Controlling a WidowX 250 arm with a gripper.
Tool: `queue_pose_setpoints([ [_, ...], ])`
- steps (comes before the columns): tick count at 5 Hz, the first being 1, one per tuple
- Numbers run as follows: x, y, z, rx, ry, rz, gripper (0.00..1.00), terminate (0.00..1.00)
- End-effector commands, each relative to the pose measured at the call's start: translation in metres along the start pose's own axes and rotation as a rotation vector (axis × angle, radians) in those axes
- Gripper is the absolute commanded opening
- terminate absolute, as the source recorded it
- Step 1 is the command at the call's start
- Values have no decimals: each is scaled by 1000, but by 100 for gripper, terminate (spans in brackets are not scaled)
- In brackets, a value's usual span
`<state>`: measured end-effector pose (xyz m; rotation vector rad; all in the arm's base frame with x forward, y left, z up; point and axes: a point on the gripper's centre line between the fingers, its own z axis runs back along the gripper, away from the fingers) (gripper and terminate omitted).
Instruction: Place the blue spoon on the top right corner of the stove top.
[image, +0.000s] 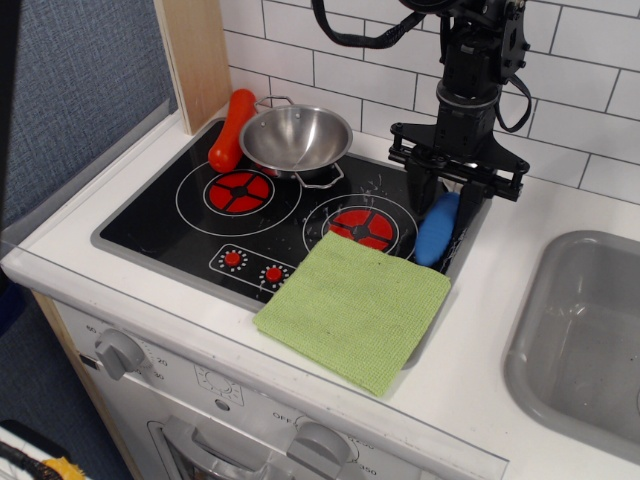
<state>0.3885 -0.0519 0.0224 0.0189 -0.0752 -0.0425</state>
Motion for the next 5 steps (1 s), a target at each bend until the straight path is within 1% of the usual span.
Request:
queue_pose_setpoints([
  [1,-16,14,36,-48,-61,1,100,0],
  [2,-22,13,51,-59,-89,-15,100,0],
  [3,-29,11,69,-56,-124,-41,100,0],
  [4,-32,13,76,-67,-135,-54,100,0],
  [5,-32,13,76,-67,-135,-54,100,0],
])
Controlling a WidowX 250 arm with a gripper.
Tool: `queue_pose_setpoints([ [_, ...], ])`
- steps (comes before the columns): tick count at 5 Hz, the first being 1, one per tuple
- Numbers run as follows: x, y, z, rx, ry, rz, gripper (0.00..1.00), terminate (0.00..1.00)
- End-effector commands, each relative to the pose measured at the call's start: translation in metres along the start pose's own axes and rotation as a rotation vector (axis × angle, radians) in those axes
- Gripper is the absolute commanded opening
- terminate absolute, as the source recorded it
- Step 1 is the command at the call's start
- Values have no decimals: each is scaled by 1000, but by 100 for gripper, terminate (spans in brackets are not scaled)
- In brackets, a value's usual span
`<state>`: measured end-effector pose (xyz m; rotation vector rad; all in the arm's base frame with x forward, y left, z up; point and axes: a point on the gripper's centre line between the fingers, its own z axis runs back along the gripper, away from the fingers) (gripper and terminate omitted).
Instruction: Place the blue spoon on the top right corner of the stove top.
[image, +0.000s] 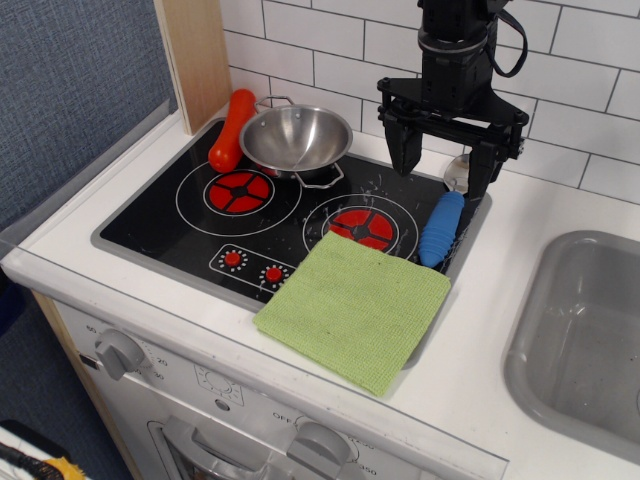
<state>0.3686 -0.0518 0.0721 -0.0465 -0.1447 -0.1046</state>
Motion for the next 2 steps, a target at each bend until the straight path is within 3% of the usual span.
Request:
queue_pose_setpoints([
  [1,-15,10,26,1,-64,3,100,0],
  [2,-15,10,26,1,-64,3,100,100],
])
